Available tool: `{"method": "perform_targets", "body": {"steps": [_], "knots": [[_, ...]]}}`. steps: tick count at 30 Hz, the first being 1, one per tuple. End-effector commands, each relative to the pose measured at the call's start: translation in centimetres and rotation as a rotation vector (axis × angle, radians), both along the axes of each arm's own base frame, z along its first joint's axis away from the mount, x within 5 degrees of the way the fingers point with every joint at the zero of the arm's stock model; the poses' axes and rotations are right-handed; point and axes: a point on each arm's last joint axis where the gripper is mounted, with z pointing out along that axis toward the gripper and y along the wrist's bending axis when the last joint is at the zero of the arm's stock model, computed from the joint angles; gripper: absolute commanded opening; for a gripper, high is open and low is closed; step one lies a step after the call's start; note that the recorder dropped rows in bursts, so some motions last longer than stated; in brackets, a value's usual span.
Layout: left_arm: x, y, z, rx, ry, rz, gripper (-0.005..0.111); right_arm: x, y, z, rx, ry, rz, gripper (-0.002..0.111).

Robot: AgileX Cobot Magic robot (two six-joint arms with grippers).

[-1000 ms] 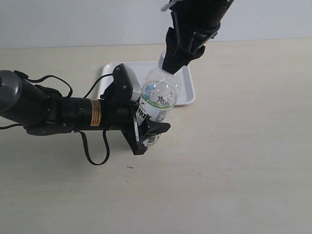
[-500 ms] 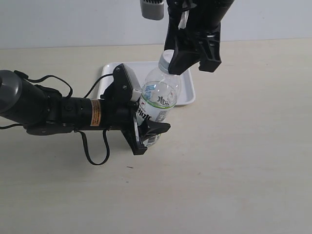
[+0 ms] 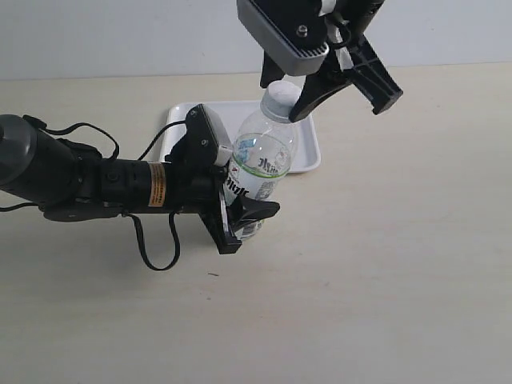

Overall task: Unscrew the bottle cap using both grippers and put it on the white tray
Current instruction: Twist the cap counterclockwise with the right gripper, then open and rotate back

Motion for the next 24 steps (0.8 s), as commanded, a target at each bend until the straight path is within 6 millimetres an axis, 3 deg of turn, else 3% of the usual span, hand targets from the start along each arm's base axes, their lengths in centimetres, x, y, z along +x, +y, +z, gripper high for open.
{"method": "perform_targets", "body": {"steps": [1, 5, 14, 19, 24], "knots": [[-0.1, 0.04, -0.11, 0.013, 0.035, 0.019, 0.001, -0.13, 0.05, -0.02, -0.035, -0.046, 0.172, 0.0], [-0.1, 0.03, -0.11, 0.007, 0.051, 0.027, 0.001, -0.18, 0.18, 0.02, -0.048, -0.094, 0.318, 0.0], [-0.1, 0.03, -0.11, 0.007, 0.051, 0.027, 0.001, -0.19, 0.18, 0.02, -0.047, -0.093, 0.316, 0.002], [-0.1, 0.03, -0.11, 0.007, 0.051, 0.027, 0.001, -0.19, 0.18, 0.02, -0.047, -0.093, 0.316, 0.016], [-0.1, 0.03, -0.11, 0.007, 0.049, 0.026, 0.001, -0.27, 0.15, 0.18, -0.046, -0.097, 0.316, 0.037]]}}
